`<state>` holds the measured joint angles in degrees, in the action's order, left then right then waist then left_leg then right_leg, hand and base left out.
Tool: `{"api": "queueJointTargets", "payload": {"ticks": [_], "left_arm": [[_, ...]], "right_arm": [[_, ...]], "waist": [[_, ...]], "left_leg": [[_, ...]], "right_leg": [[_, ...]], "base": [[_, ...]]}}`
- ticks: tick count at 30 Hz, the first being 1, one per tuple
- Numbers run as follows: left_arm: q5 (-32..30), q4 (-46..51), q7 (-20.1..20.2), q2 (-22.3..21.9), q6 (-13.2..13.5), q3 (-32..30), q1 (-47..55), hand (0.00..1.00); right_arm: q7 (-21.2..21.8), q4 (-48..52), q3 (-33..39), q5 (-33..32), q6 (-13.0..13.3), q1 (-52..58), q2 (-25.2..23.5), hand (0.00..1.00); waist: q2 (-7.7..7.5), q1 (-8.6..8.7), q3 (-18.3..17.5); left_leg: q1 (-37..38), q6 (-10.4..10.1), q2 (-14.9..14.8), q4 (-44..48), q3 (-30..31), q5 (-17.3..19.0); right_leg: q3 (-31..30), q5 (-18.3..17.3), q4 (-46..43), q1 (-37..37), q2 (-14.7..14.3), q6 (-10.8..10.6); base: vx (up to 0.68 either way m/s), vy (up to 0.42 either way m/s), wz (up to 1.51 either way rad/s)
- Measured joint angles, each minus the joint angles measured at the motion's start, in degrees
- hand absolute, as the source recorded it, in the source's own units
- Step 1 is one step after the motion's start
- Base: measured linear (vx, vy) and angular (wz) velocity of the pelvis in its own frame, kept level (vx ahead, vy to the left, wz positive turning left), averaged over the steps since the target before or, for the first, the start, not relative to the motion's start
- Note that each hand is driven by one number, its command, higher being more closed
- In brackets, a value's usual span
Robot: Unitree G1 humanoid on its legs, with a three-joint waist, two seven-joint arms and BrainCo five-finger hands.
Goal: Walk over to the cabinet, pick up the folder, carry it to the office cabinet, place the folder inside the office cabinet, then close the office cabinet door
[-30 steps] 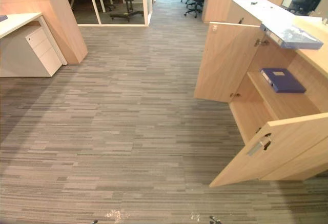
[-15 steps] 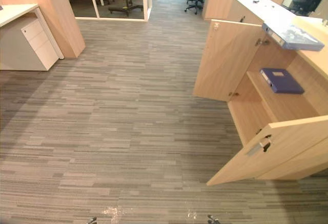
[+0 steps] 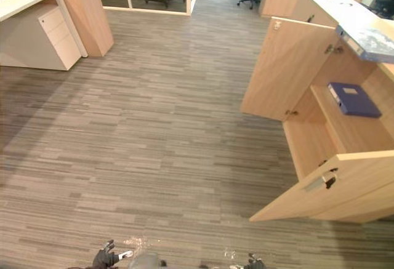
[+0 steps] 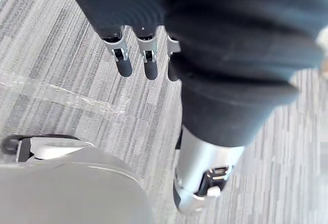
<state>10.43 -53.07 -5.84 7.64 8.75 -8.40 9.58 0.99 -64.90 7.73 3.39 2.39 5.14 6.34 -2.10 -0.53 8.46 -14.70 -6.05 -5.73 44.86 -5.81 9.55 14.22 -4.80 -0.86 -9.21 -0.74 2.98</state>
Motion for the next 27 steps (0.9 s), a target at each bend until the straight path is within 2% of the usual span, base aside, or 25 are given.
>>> {"api": "queueJointTargets", "payload": {"ticks": [2, 4, 5, 6, 7, 8, 9, 10, 11, 12, 14, 16, 18, 19, 20, 21, 22, 23, 24, 25, 26, 27], "left_arm": [[1.81, 0.98, -0.02, -0.67, 0.20, -1.46, 0.05, 0.00], [2.67, 1.37, -0.03, -0.92, 0.32, -2.14, 0.07, 0.00], [3.19, 1.38, -0.02, -1.14, 0.33, -2.64, 0.10, 0.00], [3.35, 1.38, -0.04, -1.46, 0.37, -3.38, 0.09, 0.00], [3.37, 1.38, -0.05, -1.57, 0.38, -3.56, 0.10, 0.00], [3.38, 1.37, -0.05, -1.81, 0.43, -3.76, 0.11, 0.00], [3.41, 1.24, -0.10, -2.16, 0.52, -3.87, 0.37, 0.00], [3.55, 1.03, -0.21, -2.21, 0.59, -4.27, 0.37, 0.00], [3.87, 1.01, -0.53, -2.30, 0.72, -4.76, 0.21, 0.00], [3.96, 0.98, -0.75, -2.16, 0.74, -5.20, 0.10, 0.00], [4.25, 0.83, -1.17, -2.17, 0.81, -6.30, -0.26, 0.00], [5.37, -1.39, -1.28, -2.31, 1.11, -6.56, -0.28, 0.00], [5.71, -3.32, -1.28, -2.38, 1.10, -6.26, -0.42, 0.00], [5.71, -3.87, -1.29, -2.53, 1.07, -5.95, -0.58, 0.00], [5.71, -4.35, -1.27, -3.16, 1.04, -4.85, -0.51, 0.00], [5.70, -4.37, -1.22, -3.23, 1.04, -3.77, -0.44, 0.00], [5.69, -4.36, -1.20, -3.18, 1.07, -2.97, -0.45, 0.00], [5.57, -4.61, -1.13, -2.95, 1.21, -1.56, -0.38, 0.00], [5.22, -5.03, -1.01, -2.46, 1.30, -0.77, -0.38, 0.00], [4.70, -5.21, -0.70, -2.36, 1.30, -0.48, -0.39, 0.00], [3.34, -5.62, -0.50, -2.28, 1.48, 0.72, -0.26, 0.00], [3.05, -5.71, -0.46, -2.35, 1.64, 0.38, -0.40, 0.00]], "right_arm": [[0.01, 0.00, 0.06, 0.00, -0.01, -0.02, -0.01, 0.00], [0.00, -0.01, 0.19, -0.01, -0.02, -0.13, 0.05, 0.00], [0.00, 0.00, 0.20, -0.01, -0.04, -0.26, 0.07, 0.00], [-0.01, -0.02, 0.20, -0.01, -0.04, -0.40, 0.07, 0.00], [-0.02, -0.02, 0.21, -0.01, -0.04, -0.37, 0.05, 0.00], [-0.07, -0.02, 0.22, -0.01, -0.04, -0.33, 0.05, 0.00], [-0.12, -0.05, 0.23, 0.01, -0.05, -0.18, 0.24, 0.00], [-0.17, -0.04, 0.25, 0.07, -0.04, -0.24, 0.06, 0.00], [-0.10, 0.01, 0.19, 0.04, -0.01, -0.68, -0.55, 0.00], [-0.08, 0.10, 0.31, 0.06, 0.02, -0.89, -1.01, 0.00], [0.04, 0.11, 1.59, 0.12, 0.03, -1.13, -1.68, 0.00], [0.20, -0.19, 2.45, 0.35, -0.09, -0.99, -1.89, 0.00], [0.72, -0.18, 3.86, 0.39, -0.15, -0.96, -1.85, 0.00], [0.88, -0.16, 4.79, 0.36, -0.16, -0.83, -1.75, 0.00], [1.16, -0.13, 6.91, 0.30, -0.40, -0.26, -0.81, 0.00], [1.26, -0.05, 7.35, 0.29, -0.68, 0.13, -0.18, 0.00], [1.27, 0.03, 7.40, 0.29, -0.77, 0.62, 0.14, 0.00], [1.00, 2.21, 7.38, 0.18, -0.14, 1.34, 0.43, 0.00], [1.09, 3.22, 7.03, -0.01, -0.03, 0.97, 0.63, 0.00], [1.06, 3.50, 6.70, -0.42, 0.15, 0.90, 0.62, 0.00], [0.80, 3.48, 6.78, -2.41, 0.67, 0.91, 0.06, 0.00], [0.72, 3.46, 6.98, -3.34, 1.03, 1.01, -0.22, 0.00]], "waist": [[-0.37, -0.24, 0.02], [-0.52, -0.37, 0.26], [-0.68, -0.41, 0.38], [-0.74, -0.42, 0.56], [-0.73, -0.40, 0.62], [-0.47, -0.49, 0.90], [0.46, -0.60, 1.11], [0.19, -0.68, 1.28], [-0.72, -1.19, 1.22], [-1.35, -1.40, 0.91], [-1.99, -1.58, 0.25], [-2.40, -1.94, -2.30], [-1.57, -1.85, -3.65], [-1.02, -1.62, -3.92], [0.26, -1.29, -4.53], [0.58, -1.20, -4.70], [1.31, -0.97, -5.13], [1.52, 0.17, -5.36], [1.13, 1.08, -5.37], [1.23, 1.21, -5.25], [1.32, 1.22, -4.09], [1.31, 1.15, -3.59]], "left_leg": [[-2.34, 1.44, -2.01, -1.17, -0.39, 1.67], [-3.56, 1.61, -2.67, -7.11, -0.11, 1.75], [-3.56, 1.51, -2.50, -13.80, -0.12, 1.30], [-3.29, 0.89, -2.37, -20.60, -0.09, 0.05], [-3.00, 0.99, -2.34, -24.10, -0.04, -1.18], [-1.92, 0.76, -2.40, -30.66, 0.16, -3.88], [0.17, 0.03, -2.67, -34.76, -0.55, -9.56], [0.86, 0.54, -2.20, -35.02, -1.34, -12.71], [0.83, 1.32, -1.13, -34.01, -2.89, -14.19], [0.71, 1.99, -0.58, -33.38, -3.71, -13.72], [1.52, 4.19, 1.02, -31.99, -5.62, -11.16], [3.25, 5.63, 3.55, -32.44, -8.44, -9.05], [4.62, 7.40, 5.94, -32.51, -10.32, -7.33], [5.40, 7.97, 7.04, -32.53, -10.65, -6.69], [8.49, 9.08, 9.02, -33.34, -10.55, -5.48], [11.44, 9.75, 10.57, -34.82, -10.07, -4.93], [13.36, 10.00, 11.38, -35.95, -9.86, -4.73], [15.68, 10.83, 12.87, -37.53, -9.01, -4.25], [17.76, 10.91, 13.75, -38.81, -7.92, -4.22], [18.76, 10.91, 13.84, -39.33, -7.20, -4.22], [21.54, 10.89, 13.26, -40.23, -6.02, -4.21], [22.39, 10.83, 12.82, -40.46, -5.73, -4.18]], "right_leg": [[-0.22, -0.24, -0.48, 0.19, 0.64, -0.24], [-0.83, -0.75, -0.47, -0.14, 2.02, -1.00], [-1.39, -0.93, -0.54, -0.21, 3.51, -1.75], [-1.72, -1.11, -0.56, -0.46, 5.09, -3.47], [-1.75, -1.42, -0.54, -0.82, 5.85, -4.06], [-1.85, -2.17, -0.56, -2.00, 7.18, -5.89], [-2.01, -3.30, -0.54, -3.41, 8.32, -7.89], [-2.01, -3.53, -0.50, -4.07, 9.08, -8.23], [-1.98, -3.49, -0.70, -4.01, 10.56, -8.17], [-1.93, -3.13, -1.09, -4.02, 11.38, -7.77], [-1.96, 0.25, -2.08, -3.42, 13.78, -9.57], [-2.26, 2.94, -2.56, -2.63, 17.17, -10.75], [-3.48, 3.40, -5.40, -1.35, 20.30, -11.06], [-4.11, 3.40, -7.67, -0.68, 21.32, -11.07], [-5.41, 3.72, -17.44, 2.13, 24.21, -10.76], [-5.13, 5.05, -25.53, 4.42, 26.38, -8.91], [-5.10, 6.68, -30.80, 6.17, 27.81, -6.62], [-4.82, 8.53, -42.87, 10.24, 30.45, -1.81], [-4.01, 7.02, -52.65, 14.59, 31.59, 0.45], [-2.94, 5.56, -56.02, 16.41, 31.34, 0.51], [0.24, -0.35, -59.33, 18.44, 28.89, -1.31], [1.84, -2.30, -59.24, 18.77, 27.60, -1.41]], "base": [[0.12, 0.061, -0.11], [0.17, 0.145, -0.14], [0.22, 0.185, -0.18], [0.33, 0.308, -0.17], [0.29, 0.315, -0.12], [0.37, 0.419, -0.09], [0.31, 0.385, -0.10], [0.30, 0.393, -0.25], [0.23, 0.294, -0.28], [0.31, 0.308, -0.38], [0.33, 0.282, -0.30], [0.34, 0.267, -0.44], [0.27, 0.225, -0.36], [0.34, 0.328, -0.23], [0.28, 0.276, -0.05], [0.28, 0.275, 0.03], [0.22, 0.185, 0.29], [0.24, 0.180, 0.43], [0.23, 0.144, 0.48], [0.28, 0.071, 0.48], [0.24, 0.010, 0.37], [0.26, -0.060, 0.38]]}}
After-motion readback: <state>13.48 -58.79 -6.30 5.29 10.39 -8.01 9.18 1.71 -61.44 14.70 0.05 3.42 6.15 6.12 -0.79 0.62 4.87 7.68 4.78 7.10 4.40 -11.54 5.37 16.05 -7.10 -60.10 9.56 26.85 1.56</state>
